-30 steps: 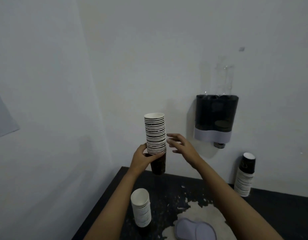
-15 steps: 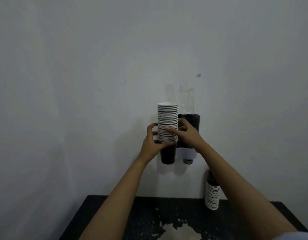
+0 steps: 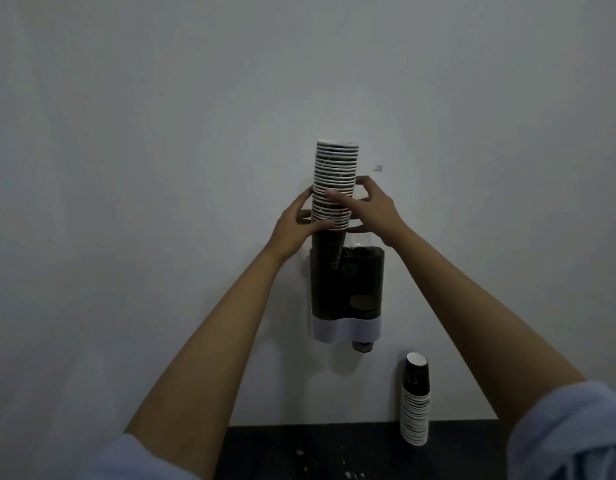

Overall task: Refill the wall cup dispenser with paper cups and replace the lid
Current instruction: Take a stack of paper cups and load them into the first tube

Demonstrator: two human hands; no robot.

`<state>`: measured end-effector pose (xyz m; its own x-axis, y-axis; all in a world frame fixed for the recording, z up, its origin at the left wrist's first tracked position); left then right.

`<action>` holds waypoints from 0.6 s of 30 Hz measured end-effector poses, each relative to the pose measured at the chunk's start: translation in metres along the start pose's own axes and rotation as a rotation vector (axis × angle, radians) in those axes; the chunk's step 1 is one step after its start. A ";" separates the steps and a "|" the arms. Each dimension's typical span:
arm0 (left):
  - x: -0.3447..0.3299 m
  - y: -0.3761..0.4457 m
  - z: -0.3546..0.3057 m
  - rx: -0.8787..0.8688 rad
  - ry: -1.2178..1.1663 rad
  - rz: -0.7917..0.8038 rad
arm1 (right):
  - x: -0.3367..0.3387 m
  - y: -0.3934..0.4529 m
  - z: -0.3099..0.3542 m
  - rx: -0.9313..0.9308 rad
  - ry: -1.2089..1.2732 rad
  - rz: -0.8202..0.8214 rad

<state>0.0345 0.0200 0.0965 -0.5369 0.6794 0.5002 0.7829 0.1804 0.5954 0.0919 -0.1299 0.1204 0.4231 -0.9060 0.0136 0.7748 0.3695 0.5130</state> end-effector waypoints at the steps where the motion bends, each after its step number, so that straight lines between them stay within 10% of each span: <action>1: 0.001 0.006 0.000 -0.002 0.014 0.014 | -0.001 0.005 0.002 0.002 0.000 0.000; 18: -0.020 0.050 0.059 0.112 0.023 -0.014 | -0.019 0.064 -0.056 -0.003 -0.126 -0.012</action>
<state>0.1030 0.0574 0.0785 -0.5543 0.6601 0.5071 0.8047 0.2694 0.5290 0.1599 -0.0779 0.1047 0.3511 -0.9292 0.1155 0.7808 0.3586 0.5116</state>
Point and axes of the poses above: each hand's wrist, its own y-axis towards the middle knuckle, its own x-axis out of the back of the hand, z = x × y, the point moved 6 cm from there along y, towards the middle knuckle, and after that the axes turned 15 degrees about y, right-handed, at the moved point
